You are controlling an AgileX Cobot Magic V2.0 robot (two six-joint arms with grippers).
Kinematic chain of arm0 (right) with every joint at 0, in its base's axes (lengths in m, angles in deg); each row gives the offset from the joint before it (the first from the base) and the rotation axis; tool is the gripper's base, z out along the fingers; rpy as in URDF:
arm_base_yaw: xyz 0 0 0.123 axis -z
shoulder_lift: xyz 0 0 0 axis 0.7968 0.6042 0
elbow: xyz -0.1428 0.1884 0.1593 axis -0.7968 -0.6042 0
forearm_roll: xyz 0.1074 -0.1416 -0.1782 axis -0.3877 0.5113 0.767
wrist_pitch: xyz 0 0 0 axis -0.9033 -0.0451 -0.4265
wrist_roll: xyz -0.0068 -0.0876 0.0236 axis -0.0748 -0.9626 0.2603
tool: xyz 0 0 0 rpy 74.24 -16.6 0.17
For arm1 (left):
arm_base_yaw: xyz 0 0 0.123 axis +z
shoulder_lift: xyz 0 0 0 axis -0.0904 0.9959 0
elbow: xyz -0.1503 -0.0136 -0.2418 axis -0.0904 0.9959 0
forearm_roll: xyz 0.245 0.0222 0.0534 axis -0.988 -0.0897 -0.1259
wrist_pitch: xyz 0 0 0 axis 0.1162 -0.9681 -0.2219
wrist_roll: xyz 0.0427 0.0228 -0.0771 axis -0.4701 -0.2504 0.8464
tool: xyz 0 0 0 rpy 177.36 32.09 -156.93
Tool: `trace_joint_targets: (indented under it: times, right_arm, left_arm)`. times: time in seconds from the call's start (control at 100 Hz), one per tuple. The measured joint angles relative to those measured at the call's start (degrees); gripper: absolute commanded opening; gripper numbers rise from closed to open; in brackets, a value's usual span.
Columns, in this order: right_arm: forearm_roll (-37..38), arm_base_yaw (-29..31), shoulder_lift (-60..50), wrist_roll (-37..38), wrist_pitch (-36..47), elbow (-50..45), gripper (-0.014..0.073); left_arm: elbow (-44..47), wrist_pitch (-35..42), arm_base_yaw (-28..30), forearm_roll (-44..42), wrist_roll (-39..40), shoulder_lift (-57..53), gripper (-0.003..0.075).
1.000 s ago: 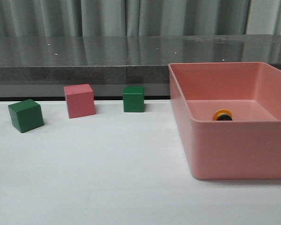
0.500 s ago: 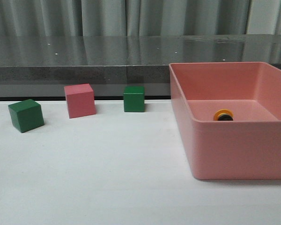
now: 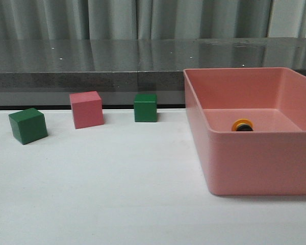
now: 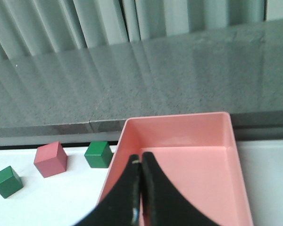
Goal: Place and stand button with both arms
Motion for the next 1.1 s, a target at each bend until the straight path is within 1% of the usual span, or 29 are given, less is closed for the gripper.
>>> trace_joint_targets:
  times: [0.08,0.22,0.29,0.36,0.55,0.6,0.65,0.8,1.1]
  right_arm:
    - [-1.19,0.0,7.71,-1.53,-0.13,3.02,-0.007]
    - [-1.63,0.0,18.35,-6.28,-0.16,6.52,-0.0066]
    - [-1.63,0.0,22.78,-7.73,-0.26,7.33,-0.0032]
    - [-1.63,-0.14,26.62,-8.25,-0.26,7.83,0.0043]
    - [-1.63,-2.47,34.94,-8.7,2.05,7.95,0.0342]
    - [-1.63,-3.39,36.79,-9.29,3.27,7.95,0.04]
    - [-1.63,-4.26,38.61,-10.16,4.74,7.95,0.0433]
    - [-1.71,-4.93,44.33,-12.41,8.23,8.06,0.044]
    - [-1.71,-4.93,56.28,-12.67,11.33,8.14,0.044]
  left_arm:
    - [0.0,0.0,0.0,0.0,0.0,0.0,-0.002]
    - [0.0,0.0,0.0,0.0,0.0,0.0,-0.002]
    - [0.0,0.0,0.0,0.0,0.0,0.0,-0.002]
    - [0.0,0.0,0.0,0.0,0.0,0.0,-0.0019]
    - [0.0,0.0,0.0,0.0,0.0,0.0,-0.002]
    - [0.0,0.0,0.0,0.0,0.0,0.0,-0.002]
    - [0.0,0.0,0.0,0.0,0.0,0.0,-0.002]
    - [0.0,0.0,0.0,0.0,0.0,0.0,-0.002]
    - [0.0,0.0,0.0,0.0,0.0,0.0,-0.002]
